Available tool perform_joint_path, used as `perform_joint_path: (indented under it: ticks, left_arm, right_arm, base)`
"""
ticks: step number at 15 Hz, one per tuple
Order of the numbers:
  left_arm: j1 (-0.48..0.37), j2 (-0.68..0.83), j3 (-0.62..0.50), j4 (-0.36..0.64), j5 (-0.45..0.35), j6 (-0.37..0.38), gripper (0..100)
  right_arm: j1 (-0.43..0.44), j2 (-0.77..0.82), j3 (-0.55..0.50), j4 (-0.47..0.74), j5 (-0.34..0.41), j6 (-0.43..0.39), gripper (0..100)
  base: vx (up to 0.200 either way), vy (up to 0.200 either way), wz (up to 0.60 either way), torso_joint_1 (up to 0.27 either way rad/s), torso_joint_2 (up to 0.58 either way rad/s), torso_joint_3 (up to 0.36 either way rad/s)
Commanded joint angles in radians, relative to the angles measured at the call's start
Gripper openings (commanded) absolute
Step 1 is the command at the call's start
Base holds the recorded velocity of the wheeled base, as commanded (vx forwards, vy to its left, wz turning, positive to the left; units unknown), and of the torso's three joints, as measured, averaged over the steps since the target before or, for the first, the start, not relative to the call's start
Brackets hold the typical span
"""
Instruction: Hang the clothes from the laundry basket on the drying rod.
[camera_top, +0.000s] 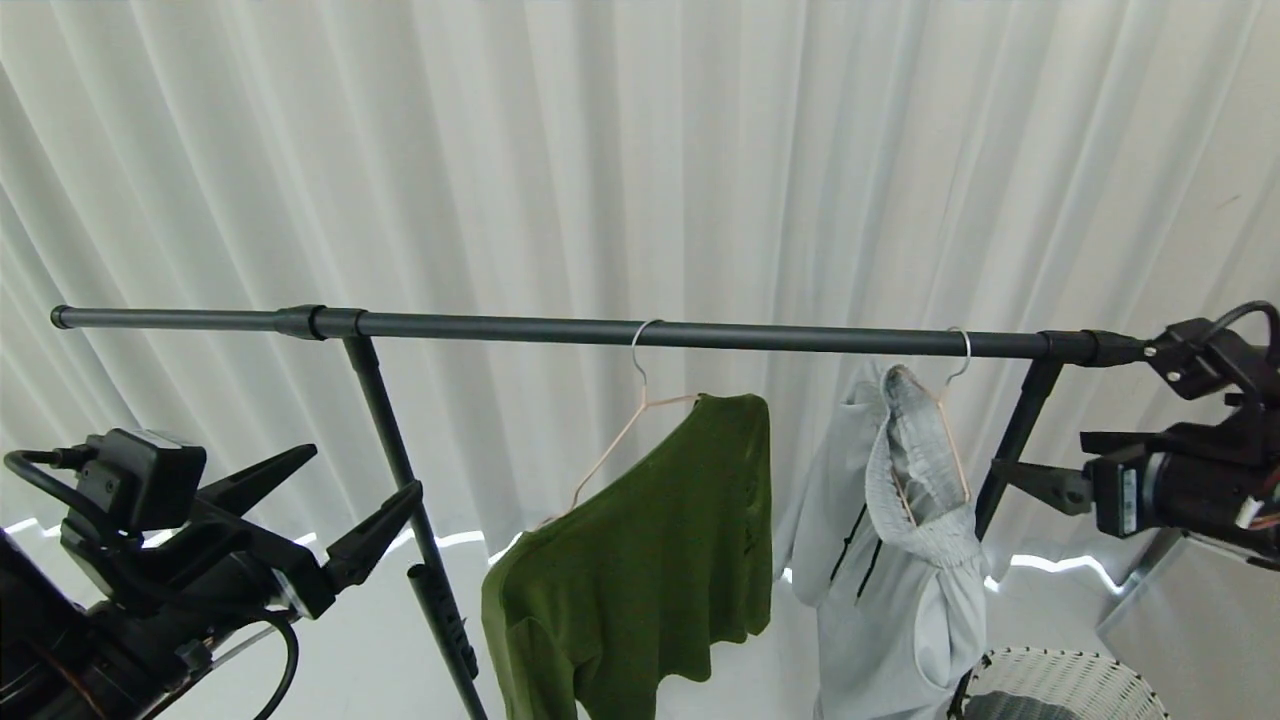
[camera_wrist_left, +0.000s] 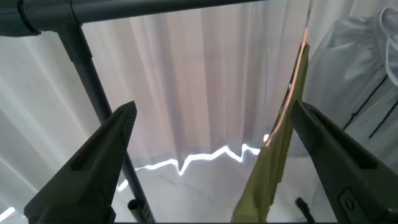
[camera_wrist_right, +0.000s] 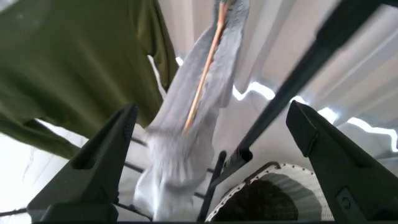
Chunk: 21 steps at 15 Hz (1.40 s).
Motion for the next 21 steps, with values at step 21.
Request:
perform_joint_path:
  ticks: [21]
  left_arm:
    - [0.132, -1.105, -0.184, 1.503, 0.455, -0.084, 100]
  right_arm:
    - [-0.33, -1.087, 0.306, 0.786, -0.062, 0.032, 100]
  base:
    - [0.0, 0.0, 0.0, 0.0, 0.0, 0.0]
